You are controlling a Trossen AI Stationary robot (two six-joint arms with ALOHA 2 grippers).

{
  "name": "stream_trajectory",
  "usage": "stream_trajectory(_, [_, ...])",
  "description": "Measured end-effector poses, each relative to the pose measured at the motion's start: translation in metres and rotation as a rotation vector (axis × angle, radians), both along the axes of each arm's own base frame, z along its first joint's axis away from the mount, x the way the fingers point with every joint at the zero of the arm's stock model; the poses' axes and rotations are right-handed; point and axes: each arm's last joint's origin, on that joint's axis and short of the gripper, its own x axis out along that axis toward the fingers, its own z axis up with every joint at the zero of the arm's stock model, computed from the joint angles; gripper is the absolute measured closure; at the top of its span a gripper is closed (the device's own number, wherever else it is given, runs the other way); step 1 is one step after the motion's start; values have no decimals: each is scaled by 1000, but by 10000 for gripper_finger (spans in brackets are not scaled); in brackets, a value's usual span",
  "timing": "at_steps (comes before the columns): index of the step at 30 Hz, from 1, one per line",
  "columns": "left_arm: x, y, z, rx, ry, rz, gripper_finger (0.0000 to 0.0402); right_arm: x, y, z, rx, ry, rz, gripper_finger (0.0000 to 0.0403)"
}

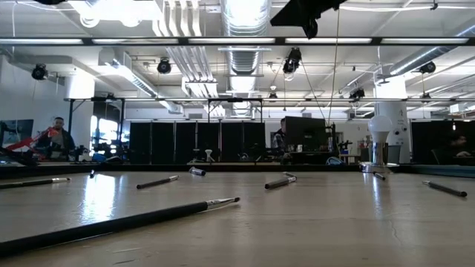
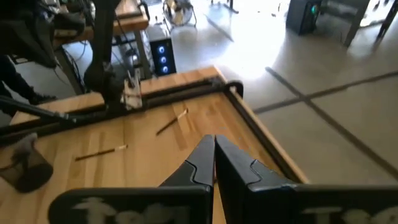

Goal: Pick & Place Makeup Brushes
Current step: Put the eyeshadow brush into the makeup holder

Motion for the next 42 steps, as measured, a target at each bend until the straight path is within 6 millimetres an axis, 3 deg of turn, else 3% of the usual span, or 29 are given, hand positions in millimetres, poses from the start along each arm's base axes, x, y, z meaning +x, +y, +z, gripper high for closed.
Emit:
stream_trajectory(6, [26, 29, -19, -72, -50, -145, 401, -6, 3, -26, 61, -4, -22, 394])
stream_trajectory(12, [57, 71, -70, -173, -16, -131, 401, -22, 7, -45, 97, -12, -99, 394])
stream_trajectory(19, [81, 109, -124, -270, 77, -9, 401, -43, 15, -45, 108, -51, -168, 394])
stream_trajectory(27, [120, 119, -146, -409, 203, 101, 390, -57, 20, -35, 85, -79, -179, 394])
stream_trajectory(34, [150, 124, -160, -508, 421, 216, 323, -64, 24, -33, 65, -66, -168, 394])
stream_trajectory(42, [176, 122, -177, -572, 458, 304, 271, -73, 28, -30, 21, -41, -148, 394])
